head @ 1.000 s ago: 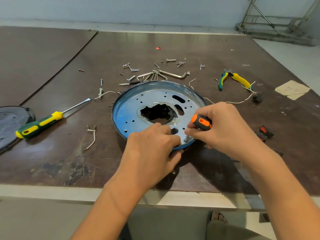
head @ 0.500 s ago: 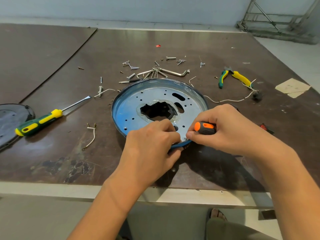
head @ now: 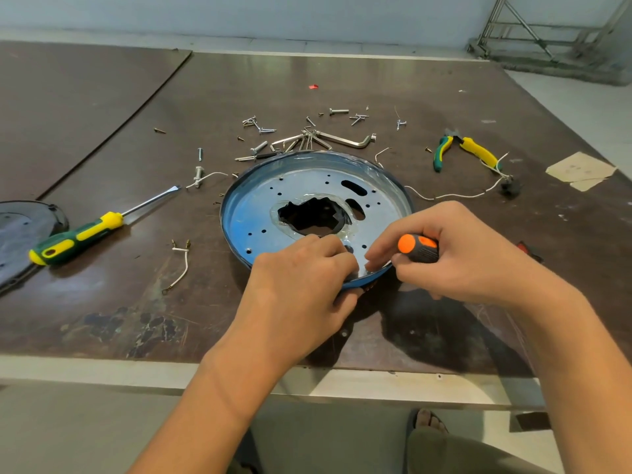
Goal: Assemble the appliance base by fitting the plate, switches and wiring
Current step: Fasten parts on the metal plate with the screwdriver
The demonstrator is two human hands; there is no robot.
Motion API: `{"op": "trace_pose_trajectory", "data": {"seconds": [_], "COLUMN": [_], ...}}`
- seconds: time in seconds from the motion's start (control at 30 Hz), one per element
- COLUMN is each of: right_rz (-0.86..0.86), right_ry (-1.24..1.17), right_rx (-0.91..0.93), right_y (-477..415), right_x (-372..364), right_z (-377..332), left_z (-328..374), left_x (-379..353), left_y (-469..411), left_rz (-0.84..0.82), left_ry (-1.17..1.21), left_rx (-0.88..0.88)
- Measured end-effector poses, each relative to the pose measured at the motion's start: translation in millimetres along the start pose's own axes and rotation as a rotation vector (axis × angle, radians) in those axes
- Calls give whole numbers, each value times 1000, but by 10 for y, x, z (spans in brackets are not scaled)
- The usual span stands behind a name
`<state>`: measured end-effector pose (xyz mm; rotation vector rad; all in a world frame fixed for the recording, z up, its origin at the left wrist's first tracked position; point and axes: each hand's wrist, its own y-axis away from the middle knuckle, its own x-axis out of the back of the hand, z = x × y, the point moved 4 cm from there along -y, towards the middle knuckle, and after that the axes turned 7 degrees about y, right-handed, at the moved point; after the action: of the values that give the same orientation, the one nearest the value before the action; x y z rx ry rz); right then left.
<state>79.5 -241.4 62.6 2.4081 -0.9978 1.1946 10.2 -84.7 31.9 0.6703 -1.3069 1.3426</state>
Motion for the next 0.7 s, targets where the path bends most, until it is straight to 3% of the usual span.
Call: {"op": "trace_pose_trajectory", "data": {"seconds": [0.17,0.7], "right_rz": [-1,-3], "right_ry": [80,15], "right_rx": [18,-31], "right_y": [-4,-19], "right_x": [9,-11], "right_z": [-47,58], "left_z": [9,26], "left_x": [-8,-7], "left_y": [4,-10], "left_rz": [-25,-86], "left_ry": [-27,8], "left_rx": [0,-12]}}
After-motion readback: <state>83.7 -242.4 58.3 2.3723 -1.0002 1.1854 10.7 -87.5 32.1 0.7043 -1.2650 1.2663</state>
